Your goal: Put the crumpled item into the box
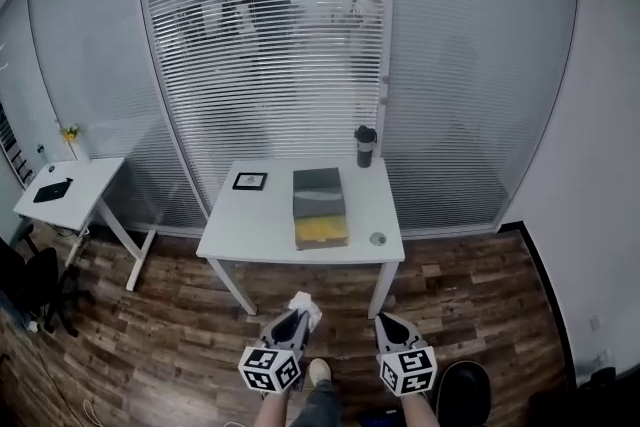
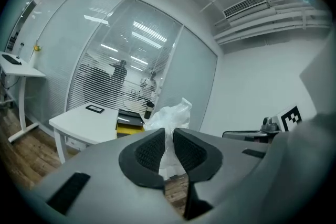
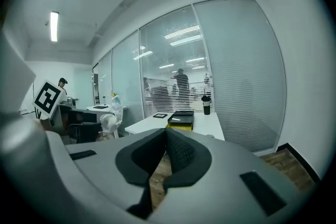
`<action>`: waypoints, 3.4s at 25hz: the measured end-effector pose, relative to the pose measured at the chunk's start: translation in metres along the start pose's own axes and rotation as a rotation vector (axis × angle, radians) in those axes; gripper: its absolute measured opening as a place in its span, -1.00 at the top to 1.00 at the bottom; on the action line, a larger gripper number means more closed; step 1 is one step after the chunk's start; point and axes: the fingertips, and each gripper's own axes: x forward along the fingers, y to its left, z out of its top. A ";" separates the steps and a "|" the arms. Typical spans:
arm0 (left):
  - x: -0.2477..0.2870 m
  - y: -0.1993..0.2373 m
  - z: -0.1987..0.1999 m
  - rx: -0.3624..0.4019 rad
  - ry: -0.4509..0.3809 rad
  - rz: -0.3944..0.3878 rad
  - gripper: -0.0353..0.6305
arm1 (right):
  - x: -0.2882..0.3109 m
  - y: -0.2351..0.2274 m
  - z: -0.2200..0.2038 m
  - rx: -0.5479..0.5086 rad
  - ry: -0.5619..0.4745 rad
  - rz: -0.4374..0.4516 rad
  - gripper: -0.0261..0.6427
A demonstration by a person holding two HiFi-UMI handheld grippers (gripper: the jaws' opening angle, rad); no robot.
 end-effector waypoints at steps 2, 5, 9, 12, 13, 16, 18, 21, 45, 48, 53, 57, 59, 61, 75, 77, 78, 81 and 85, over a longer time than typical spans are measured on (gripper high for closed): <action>0.030 0.014 0.004 0.009 0.002 -0.011 0.68 | 0.031 -0.016 0.005 -0.005 -0.004 -0.013 0.89; 0.082 0.048 0.010 -0.013 0.009 -0.009 0.68 | 0.087 -0.035 0.012 -0.016 0.015 -0.004 0.89; 0.146 0.103 0.031 -0.042 0.036 0.005 0.68 | 0.167 -0.052 0.029 -0.024 0.042 0.024 0.89; 0.188 0.137 0.046 -0.044 0.041 0.006 0.68 | 0.221 -0.068 0.039 -0.003 0.049 0.018 0.89; 0.200 0.148 0.051 -0.042 0.044 0.003 0.68 | 0.238 -0.072 0.043 -0.002 0.049 0.015 0.89; 0.233 0.174 0.062 -0.035 0.051 -0.011 0.68 | 0.276 -0.083 0.053 0.004 0.040 -0.004 0.89; 0.252 0.189 0.065 -0.041 0.060 -0.019 0.68 | 0.294 -0.089 0.057 0.009 0.041 -0.019 0.89; 0.272 0.201 0.066 -0.048 0.077 -0.039 0.68 | 0.309 -0.096 0.056 0.013 0.054 -0.039 0.89; 0.354 0.236 0.054 -0.070 0.148 -0.057 0.68 | 0.386 -0.139 0.045 0.010 0.133 -0.046 0.89; 0.354 0.232 0.046 -0.077 0.162 -0.057 0.68 | 0.384 -0.141 0.037 0.013 0.155 -0.042 0.89; 0.361 0.231 0.035 -0.065 0.197 -0.060 0.68 | 0.393 -0.145 0.023 0.013 0.187 -0.026 0.89; 0.362 0.231 0.023 -0.060 0.230 -0.062 0.68 | 0.399 -0.147 0.013 0.024 0.207 -0.017 0.89; 0.361 0.231 0.018 -0.059 0.243 -0.065 0.68 | 0.400 -0.146 0.009 0.026 0.215 -0.014 0.89; 0.361 0.232 0.013 -0.058 0.252 -0.067 0.68 | 0.403 -0.145 0.003 0.025 0.228 -0.011 0.89; 0.372 0.226 -0.039 0.014 0.443 -0.166 0.68 | 0.419 -0.154 -0.041 0.047 0.324 -0.002 0.89; 0.373 0.227 -0.049 0.041 0.494 -0.159 0.68 | 0.421 -0.153 -0.043 0.049 0.330 0.001 0.89; 0.374 0.228 -0.054 0.058 0.520 -0.154 0.68 | 0.422 -0.153 -0.044 0.049 0.332 0.003 0.89; 0.378 0.229 -0.064 0.113 0.585 -0.154 0.68 | 0.425 -0.153 -0.048 0.051 0.341 0.007 0.89; 0.383 0.230 -0.073 0.162 0.644 -0.156 0.68 | 0.426 -0.154 -0.054 0.054 0.358 0.008 0.89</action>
